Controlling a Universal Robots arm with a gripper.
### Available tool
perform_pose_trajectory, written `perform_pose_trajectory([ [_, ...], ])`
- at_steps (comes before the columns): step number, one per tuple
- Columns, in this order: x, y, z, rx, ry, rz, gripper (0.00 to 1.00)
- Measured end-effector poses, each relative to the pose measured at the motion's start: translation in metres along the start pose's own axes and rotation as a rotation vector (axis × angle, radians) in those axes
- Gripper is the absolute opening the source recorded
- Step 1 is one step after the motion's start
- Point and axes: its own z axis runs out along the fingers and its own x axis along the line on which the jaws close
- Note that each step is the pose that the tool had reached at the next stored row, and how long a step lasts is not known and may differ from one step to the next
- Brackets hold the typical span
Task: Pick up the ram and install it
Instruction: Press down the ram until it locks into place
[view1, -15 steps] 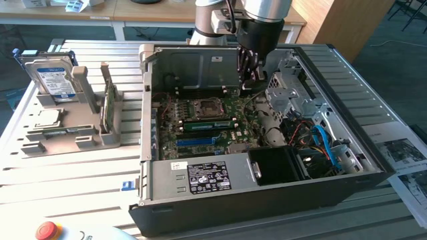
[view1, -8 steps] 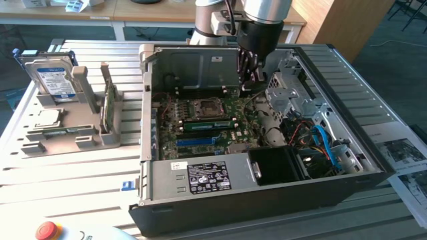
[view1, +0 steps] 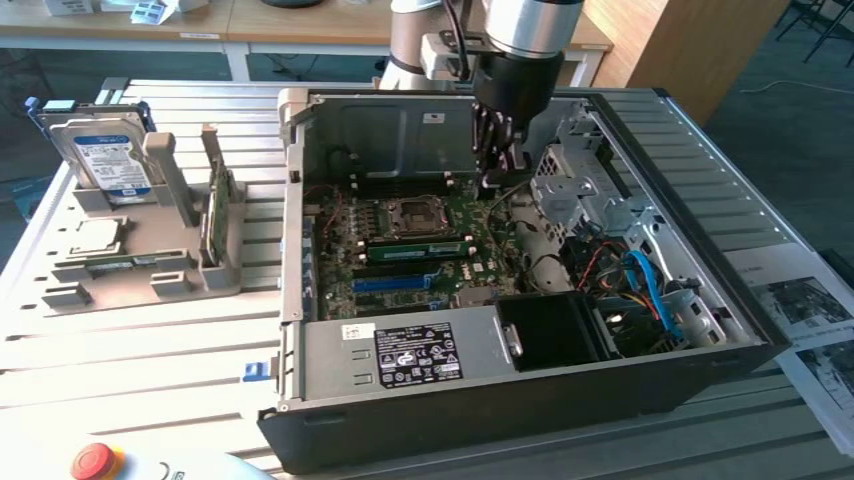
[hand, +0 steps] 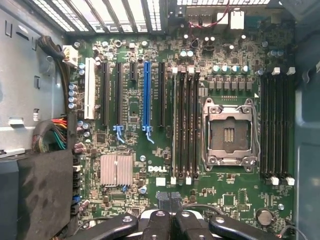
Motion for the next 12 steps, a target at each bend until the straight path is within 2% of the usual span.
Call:
perform_pose_trajectory([
  [12, -0.001, -0.0002, 0.0142, 0.0000, 0.0000, 0.000, 0.10],
])
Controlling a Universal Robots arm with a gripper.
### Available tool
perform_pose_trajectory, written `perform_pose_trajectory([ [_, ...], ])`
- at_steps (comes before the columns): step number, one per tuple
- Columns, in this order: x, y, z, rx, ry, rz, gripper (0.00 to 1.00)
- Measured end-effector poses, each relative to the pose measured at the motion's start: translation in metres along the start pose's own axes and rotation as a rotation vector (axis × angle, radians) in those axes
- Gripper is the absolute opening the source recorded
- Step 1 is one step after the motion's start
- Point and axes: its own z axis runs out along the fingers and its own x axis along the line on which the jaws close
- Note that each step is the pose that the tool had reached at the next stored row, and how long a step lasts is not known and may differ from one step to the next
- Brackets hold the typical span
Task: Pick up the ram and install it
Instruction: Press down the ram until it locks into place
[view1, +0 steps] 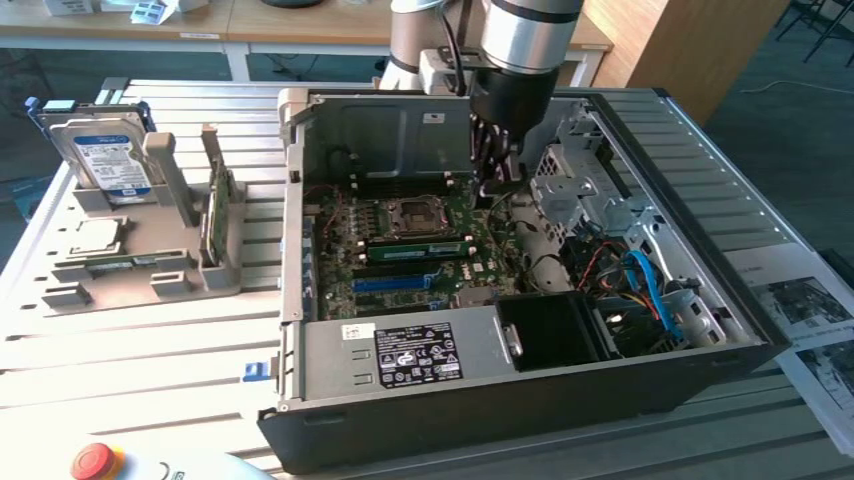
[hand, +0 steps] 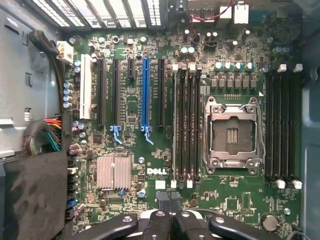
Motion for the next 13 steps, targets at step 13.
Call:
perform_pose_trajectory([
  [13, -0.001, -0.0002, 0.0154, 0.0000, 0.0001, 0.001, 0.10],
])
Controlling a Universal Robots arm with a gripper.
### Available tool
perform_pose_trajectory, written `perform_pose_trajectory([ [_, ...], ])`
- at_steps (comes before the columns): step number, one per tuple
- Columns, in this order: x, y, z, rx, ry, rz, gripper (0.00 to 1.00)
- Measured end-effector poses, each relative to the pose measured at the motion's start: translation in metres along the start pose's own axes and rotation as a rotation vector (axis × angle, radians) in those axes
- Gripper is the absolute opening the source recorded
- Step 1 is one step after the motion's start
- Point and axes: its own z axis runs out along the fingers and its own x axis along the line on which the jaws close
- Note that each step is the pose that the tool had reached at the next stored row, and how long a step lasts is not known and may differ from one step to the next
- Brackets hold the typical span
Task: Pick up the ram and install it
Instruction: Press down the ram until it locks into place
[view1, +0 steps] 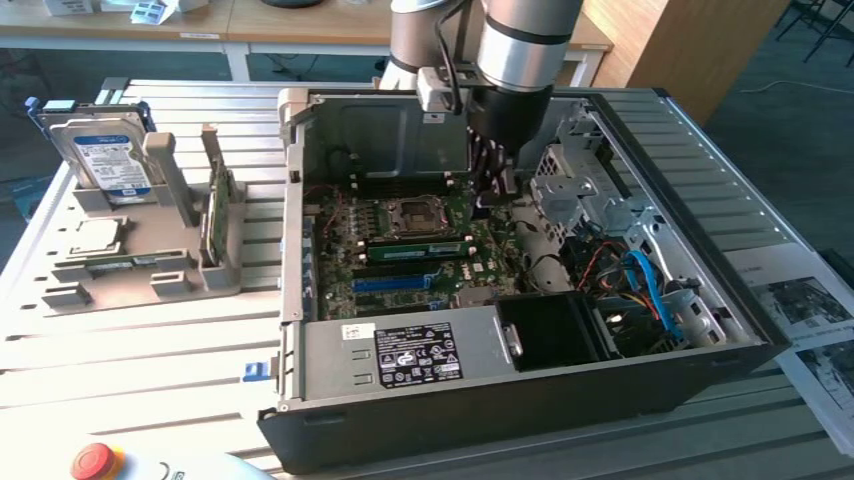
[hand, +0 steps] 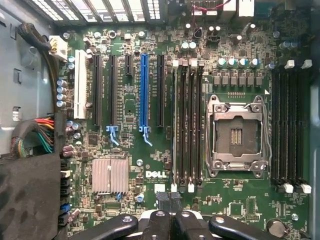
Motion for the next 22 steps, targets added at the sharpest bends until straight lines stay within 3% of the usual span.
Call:
perform_pose_trajectory([
  [2, 0.000, -0.0001, 0.0074, 0.0000, 0.0000, 0.000, 0.10],
  [22, -0.001, -0.0003, 0.0264, -0.0001, 0.0001, 0.001, 0.10],
])
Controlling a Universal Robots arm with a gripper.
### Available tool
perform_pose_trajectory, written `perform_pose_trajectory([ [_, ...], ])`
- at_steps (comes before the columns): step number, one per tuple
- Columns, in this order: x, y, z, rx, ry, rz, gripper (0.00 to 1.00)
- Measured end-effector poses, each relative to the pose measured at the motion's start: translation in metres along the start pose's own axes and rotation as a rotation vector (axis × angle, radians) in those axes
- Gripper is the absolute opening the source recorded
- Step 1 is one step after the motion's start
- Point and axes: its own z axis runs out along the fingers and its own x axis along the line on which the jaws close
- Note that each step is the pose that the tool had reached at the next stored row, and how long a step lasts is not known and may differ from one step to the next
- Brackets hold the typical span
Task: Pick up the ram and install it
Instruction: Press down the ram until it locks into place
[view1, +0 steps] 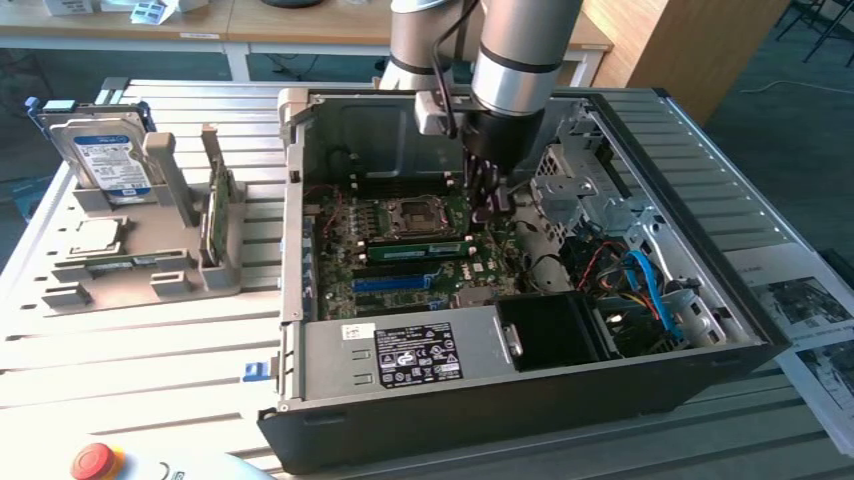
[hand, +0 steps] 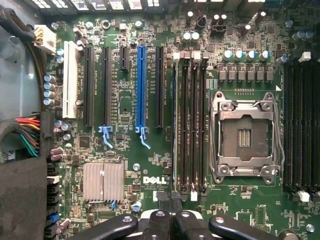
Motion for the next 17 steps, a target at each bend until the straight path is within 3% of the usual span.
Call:
perform_pose_trajectory([
  [6, -0.0003, -0.0001, 0.0058, 0.0000, 0.0001, 0.000, 0.10],
  [17, -0.0041, -0.0001, 0.0067, 0.0001, 0.0002, 0.000, 0.10],
])
